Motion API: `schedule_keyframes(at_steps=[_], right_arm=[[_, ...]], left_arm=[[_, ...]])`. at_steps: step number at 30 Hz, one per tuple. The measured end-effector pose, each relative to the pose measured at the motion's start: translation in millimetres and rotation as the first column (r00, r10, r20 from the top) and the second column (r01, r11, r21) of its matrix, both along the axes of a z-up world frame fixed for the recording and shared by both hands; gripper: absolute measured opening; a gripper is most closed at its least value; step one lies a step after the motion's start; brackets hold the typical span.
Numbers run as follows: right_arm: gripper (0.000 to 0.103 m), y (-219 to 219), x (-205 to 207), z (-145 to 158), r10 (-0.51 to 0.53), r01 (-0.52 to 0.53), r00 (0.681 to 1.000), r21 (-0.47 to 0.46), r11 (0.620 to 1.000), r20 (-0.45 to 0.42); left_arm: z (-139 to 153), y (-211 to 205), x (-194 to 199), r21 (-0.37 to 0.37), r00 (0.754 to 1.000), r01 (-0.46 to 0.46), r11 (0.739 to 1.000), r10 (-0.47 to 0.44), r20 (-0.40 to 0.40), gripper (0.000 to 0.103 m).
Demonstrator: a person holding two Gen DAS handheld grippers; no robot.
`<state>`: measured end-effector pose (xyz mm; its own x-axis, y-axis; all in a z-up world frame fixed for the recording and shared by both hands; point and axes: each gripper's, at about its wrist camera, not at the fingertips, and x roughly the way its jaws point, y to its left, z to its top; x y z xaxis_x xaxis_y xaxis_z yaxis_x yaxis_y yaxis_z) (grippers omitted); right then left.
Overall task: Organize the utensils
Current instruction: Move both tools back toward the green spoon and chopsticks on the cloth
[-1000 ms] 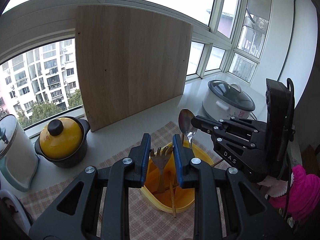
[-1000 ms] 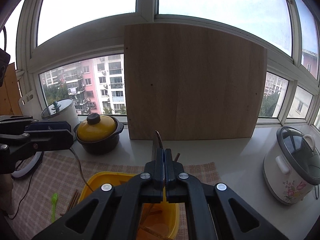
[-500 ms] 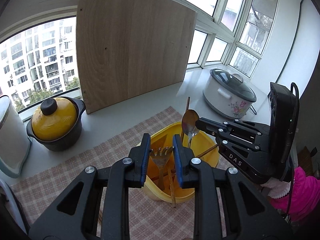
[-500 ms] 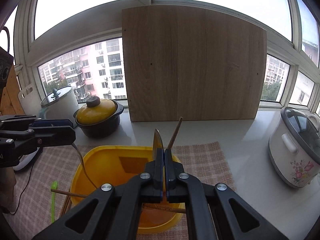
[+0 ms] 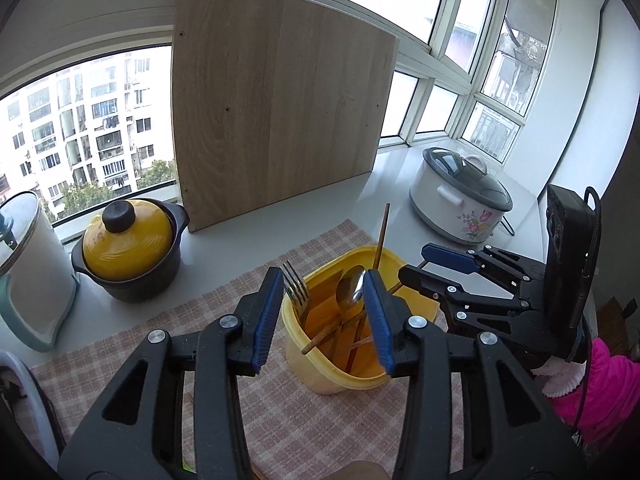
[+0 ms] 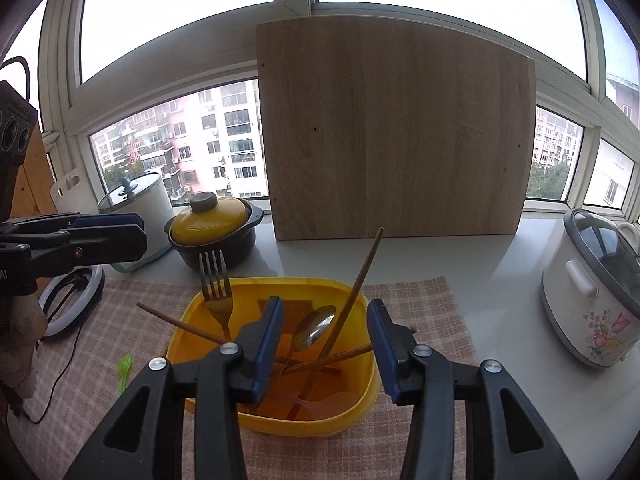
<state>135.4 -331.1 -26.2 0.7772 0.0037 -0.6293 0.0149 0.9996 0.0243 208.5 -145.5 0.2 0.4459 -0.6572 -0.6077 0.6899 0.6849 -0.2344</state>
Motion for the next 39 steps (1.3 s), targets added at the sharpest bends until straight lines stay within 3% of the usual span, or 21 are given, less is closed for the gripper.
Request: schedule_keyframes(at_steps=[11, 20, 28, 35, 39], right_arm=[[0.051, 22.3, -27.3, 7.1, 0.052, -0.053, 0.999, 0.066, 0.996, 0.011], [0.051, 61.5, -59.2, -2.4, 0.154, -0.15, 0.988, 0.113, 0.982, -0.026], [0.051, 118.8, -65.2, -51.6, 0.273, -0.25, 0.943, 0.136, 0.959, -0.188], [0.036, 165.7, -51.7, -109.8, 0.329, -0.269, 0.876, 0.21, 0.94, -0.353], [0.032, 177.0, -36.8, -128.5, 0.314, -0.229, 0.859, 0.244, 0.942, -0.406]], left_arm=[[-12.0, 65.8, -12.2, 0.054, 0.994, -0.109, 0.993, 0.109, 0.009, 0.042], [-56.8, 126.8, -16.8, 0.156, 0.972, -0.212, 0.965, 0.225, -0.067, 0.042], [-106.0, 144.5, -25.4, 0.228, 0.949, -0.226, 0.947, 0.266, -0.166, 0.042], [-141.6, 147.4, -32.8, 0.268, 0.93, -0.231, 0.935, 0.293, -0.22, 0.042], [-155.7, 151.2, -35.3, 0.28, 0.923, -0.234, 0.931, 0.303, -0.237, 0.042]])
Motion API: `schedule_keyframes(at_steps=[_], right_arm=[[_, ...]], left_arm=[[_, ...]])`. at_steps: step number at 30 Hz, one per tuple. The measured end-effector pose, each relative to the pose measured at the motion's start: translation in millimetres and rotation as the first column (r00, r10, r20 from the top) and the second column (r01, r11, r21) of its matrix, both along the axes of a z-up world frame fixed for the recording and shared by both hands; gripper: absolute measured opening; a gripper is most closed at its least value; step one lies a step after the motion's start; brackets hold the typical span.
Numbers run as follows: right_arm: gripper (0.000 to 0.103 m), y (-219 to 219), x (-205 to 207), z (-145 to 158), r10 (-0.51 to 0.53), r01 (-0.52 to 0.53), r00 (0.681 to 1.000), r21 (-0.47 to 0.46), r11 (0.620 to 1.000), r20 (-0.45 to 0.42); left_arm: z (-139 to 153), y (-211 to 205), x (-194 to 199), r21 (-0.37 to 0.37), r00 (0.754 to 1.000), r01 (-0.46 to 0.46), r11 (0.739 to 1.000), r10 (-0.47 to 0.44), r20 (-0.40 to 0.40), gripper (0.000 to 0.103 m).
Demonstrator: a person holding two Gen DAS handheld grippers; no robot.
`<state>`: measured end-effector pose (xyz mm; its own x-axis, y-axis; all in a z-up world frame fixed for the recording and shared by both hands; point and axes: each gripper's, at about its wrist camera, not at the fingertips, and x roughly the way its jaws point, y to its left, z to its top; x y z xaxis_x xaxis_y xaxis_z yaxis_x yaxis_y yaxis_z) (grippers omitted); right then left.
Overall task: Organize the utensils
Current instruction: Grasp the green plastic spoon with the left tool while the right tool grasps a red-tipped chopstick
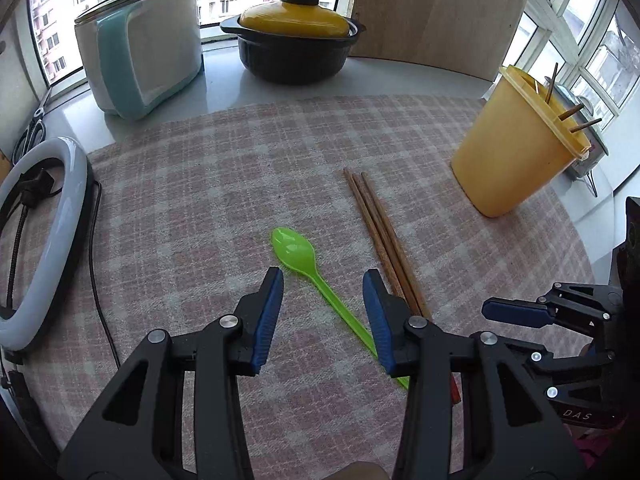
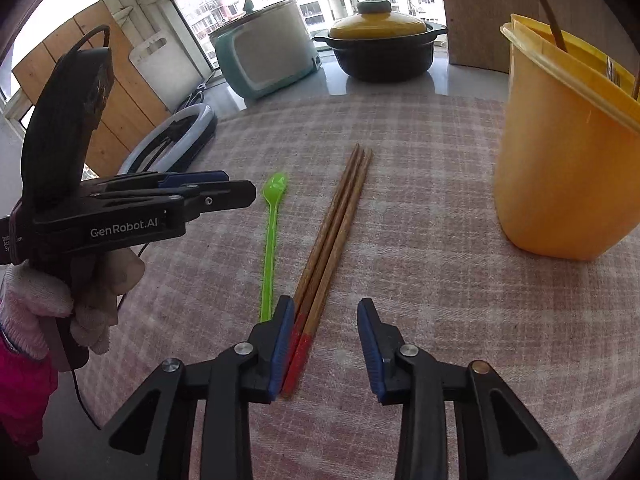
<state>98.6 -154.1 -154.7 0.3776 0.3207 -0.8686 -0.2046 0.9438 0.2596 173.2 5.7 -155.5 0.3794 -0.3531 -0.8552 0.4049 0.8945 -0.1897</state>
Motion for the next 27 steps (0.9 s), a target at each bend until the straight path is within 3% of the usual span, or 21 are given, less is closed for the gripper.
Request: schedule_keyframes(at_steps=[10, 27], right_arm=[[0.017, 9.6, 27.0, -22.1, -0.046, 0.042, 0.996, -0.046, 0.998, -0.074], [0.014, 20.4, 45.2, -28.7, -0.056, 0.038, 0.991, -0.145, 0.989, -0.123]], left_arm=[[-12.6, 4.0, -1.4, -0.027, 0.999, -0.025, 0.999, 0.025, -0.023, 0.042], [-18.3, 3.5, -0.3, -0.025, 0.999, -0.023, 0.999, 0.022, -0.03, 0.041]])
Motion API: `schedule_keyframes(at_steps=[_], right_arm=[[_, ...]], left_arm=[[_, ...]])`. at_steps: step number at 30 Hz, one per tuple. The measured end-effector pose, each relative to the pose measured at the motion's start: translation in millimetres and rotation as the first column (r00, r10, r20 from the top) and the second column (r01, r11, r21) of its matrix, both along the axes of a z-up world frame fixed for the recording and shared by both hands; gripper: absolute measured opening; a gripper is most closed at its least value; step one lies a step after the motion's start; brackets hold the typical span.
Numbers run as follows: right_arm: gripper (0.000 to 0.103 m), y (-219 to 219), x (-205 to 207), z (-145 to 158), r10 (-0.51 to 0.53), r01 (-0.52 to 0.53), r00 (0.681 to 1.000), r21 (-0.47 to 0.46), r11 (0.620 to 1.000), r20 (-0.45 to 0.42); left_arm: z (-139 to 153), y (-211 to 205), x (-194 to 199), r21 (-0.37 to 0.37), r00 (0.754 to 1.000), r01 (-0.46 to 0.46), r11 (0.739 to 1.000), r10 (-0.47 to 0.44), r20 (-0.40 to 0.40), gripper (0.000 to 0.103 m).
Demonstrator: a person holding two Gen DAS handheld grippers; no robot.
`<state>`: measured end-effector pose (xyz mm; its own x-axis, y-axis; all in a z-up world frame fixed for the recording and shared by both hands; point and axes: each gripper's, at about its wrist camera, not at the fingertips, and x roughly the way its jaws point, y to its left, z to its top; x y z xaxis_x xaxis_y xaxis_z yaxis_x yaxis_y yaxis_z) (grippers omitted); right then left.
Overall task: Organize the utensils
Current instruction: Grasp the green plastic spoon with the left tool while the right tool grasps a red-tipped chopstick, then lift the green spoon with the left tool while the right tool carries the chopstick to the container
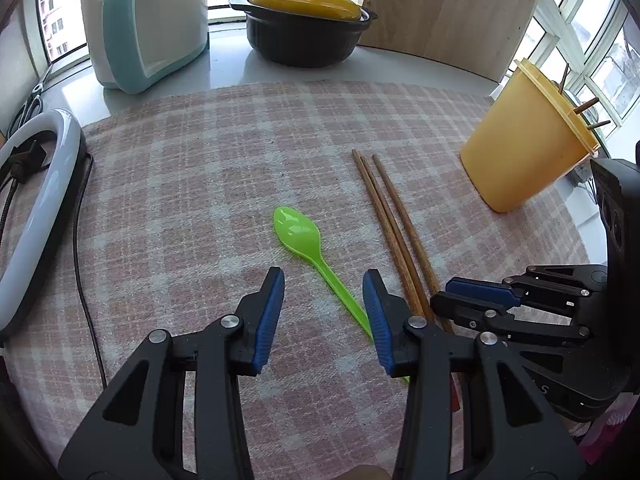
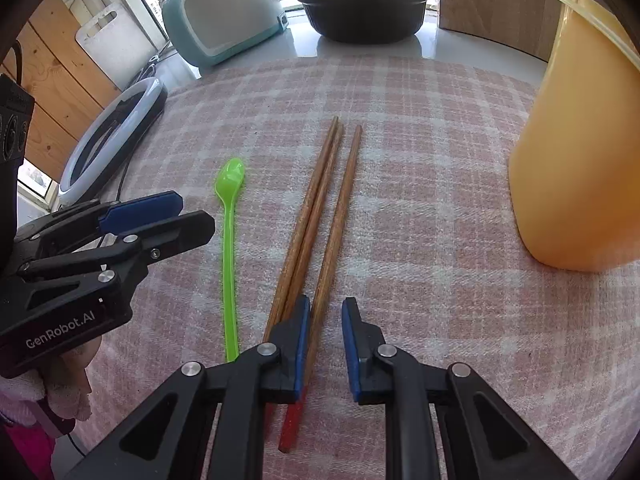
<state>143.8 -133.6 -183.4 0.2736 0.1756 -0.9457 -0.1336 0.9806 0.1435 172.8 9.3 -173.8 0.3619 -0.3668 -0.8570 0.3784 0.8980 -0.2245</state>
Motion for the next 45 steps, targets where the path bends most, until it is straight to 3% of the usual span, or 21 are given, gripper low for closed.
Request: schedule_keyframes(at_steps=[4, 11, 17, 19, 21, 26, 32, 36, 45], right_arm=[[0.009, 8.3, 4.3, -0.7, 0.012, -0.012, 1.0, -0.053, 0.999, 0.015], [0.005, -14.2, 3.5, -0.2, -0.025, 0.025, 1.0, -0.032, 0.999, -0.012], [0.005, -27.7, 4.5, -0.5, -0.037, 0.036, 0.999, -0.019, 0.999, -0.023], [0.005, -28.7, 4.8, -0.7, -0.036, 0.035, 0.999, -0.016, 0.999, -0.026], [0.005, -27.4, 5.9, -1.3, -0.03, 0.029, 0.999, -0.018, 0.999, -0.028], [0.012, -25.0, 10.6, -1.3, -0.017, 0.016, 0.999, -0.01, 1.0, -0.041], [0.008, -19.7, 14.3, -2.4, 0.006, -0.007, 1.0, -0.038, 0.999, -0.027], [0.004, -19.6, 15.9, -3.1, 0.022, -0.023, 1.0, -0.038, 0.999, -0.019], [0.004, -29.8, 10.0, 8.0, 0.009, -0.01, 1.0, 0.085, 0.996, 0.008]], left_arm=[[-3.9, -2.6, 0.3, -0.005, 1.0, 0.004, 1.0, -0.004, -0.013, 0.038], [-19.4, -9.6, 11.5, 0.008, 0.997, -0.01, 1.0, 0.011, -0.078, 0.033], [-19.8, -21.6, 26.8, 0.023, 0.999, 0.005, 1.0, -0.004, -0.051, 0.031], [-20.1, -29.2, 31.2, 0.038, 0.999, 0.029, 0.999, -0.028, -0.027, 0.023], [-21.1, -35.4, 33.8, 0.064, 0.998, 0.059, 0.996, -0.058, -0.008, 0.008], [-20.9, -43.3, 35.1, 0.079, 0.992, 0.122, 0.989, -0.121, -0.021, 0.007], [-23.1, -52.4, 32.6, 0.098, 0.993, 0.113, 0.989, -0.114, 0.008, 0.006], [-22.7, -43.3, 36.5, 0.036, 0.997, 0.07, 0.997, -0.07, -0.018, 0.002], [-2.0, -23.8, 26.7, -0.077, 1.0, 0.023, 0.997, -0.023, -0.007, 0.002]])
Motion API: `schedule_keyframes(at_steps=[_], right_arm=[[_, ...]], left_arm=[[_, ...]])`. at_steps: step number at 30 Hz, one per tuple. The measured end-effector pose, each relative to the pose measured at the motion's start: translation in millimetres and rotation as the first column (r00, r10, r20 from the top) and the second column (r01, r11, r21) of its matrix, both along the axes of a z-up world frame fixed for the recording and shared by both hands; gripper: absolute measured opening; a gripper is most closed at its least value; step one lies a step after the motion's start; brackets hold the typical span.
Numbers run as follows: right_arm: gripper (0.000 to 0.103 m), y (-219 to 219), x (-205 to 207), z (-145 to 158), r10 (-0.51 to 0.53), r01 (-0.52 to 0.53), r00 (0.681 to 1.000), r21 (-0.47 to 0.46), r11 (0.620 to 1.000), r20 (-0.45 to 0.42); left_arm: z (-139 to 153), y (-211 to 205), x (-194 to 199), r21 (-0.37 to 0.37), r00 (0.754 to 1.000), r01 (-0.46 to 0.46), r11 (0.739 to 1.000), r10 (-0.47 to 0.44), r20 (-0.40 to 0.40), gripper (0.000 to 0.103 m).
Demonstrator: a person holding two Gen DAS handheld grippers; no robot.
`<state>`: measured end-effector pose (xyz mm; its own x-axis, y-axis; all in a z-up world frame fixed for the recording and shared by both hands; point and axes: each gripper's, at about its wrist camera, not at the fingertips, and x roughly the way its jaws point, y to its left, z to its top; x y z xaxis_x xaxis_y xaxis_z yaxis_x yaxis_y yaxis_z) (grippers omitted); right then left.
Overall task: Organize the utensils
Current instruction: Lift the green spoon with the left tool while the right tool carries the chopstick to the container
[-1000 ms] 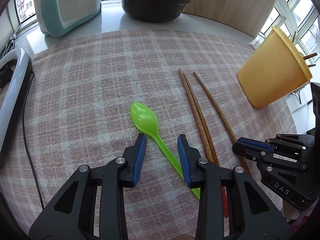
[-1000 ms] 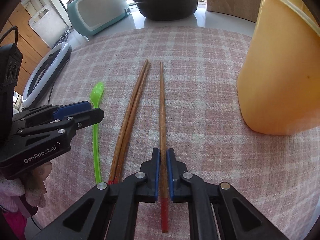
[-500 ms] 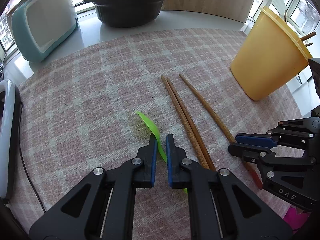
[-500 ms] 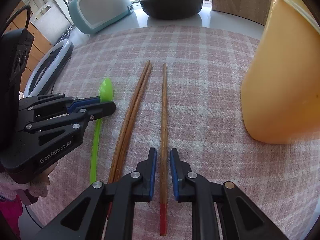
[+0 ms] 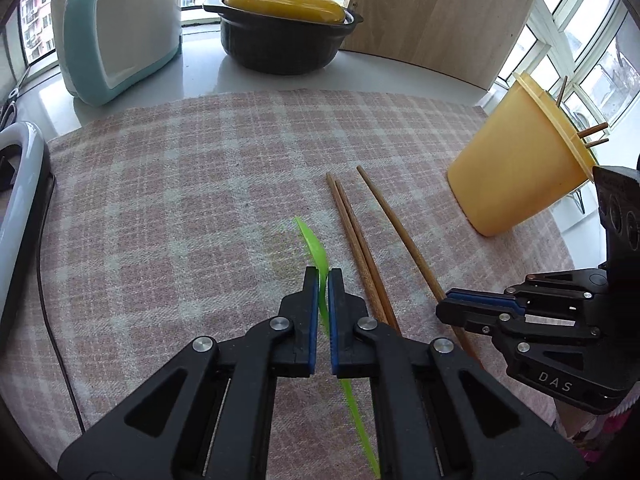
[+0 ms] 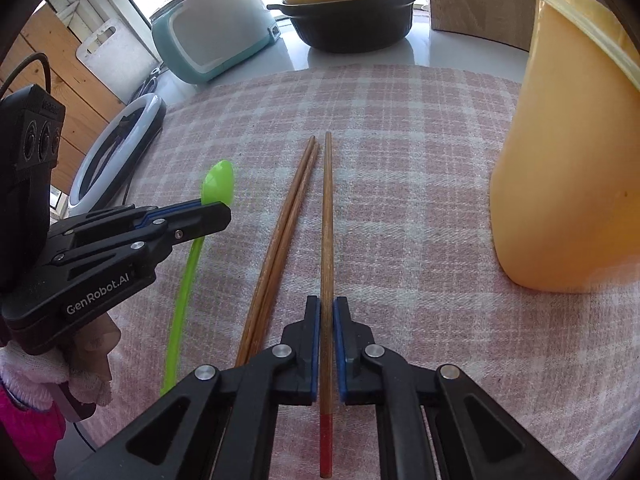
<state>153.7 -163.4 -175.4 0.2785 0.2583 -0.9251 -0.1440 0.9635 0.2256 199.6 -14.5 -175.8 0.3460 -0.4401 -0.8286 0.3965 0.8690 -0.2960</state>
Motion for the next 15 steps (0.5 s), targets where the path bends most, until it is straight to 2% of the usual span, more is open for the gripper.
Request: schedule_keyframes(at_steps=[15], right_arm=[[0.004, 2.5, -32.6, 64.5, 0.05, -0.059, 0.985, 0.052, 0.997, 0.162]], left_arm=[[76.7, 22.6, -24.2, -0.133, 0.988, -0.041, 0.99, 0.06, 0.141, 0.002]])
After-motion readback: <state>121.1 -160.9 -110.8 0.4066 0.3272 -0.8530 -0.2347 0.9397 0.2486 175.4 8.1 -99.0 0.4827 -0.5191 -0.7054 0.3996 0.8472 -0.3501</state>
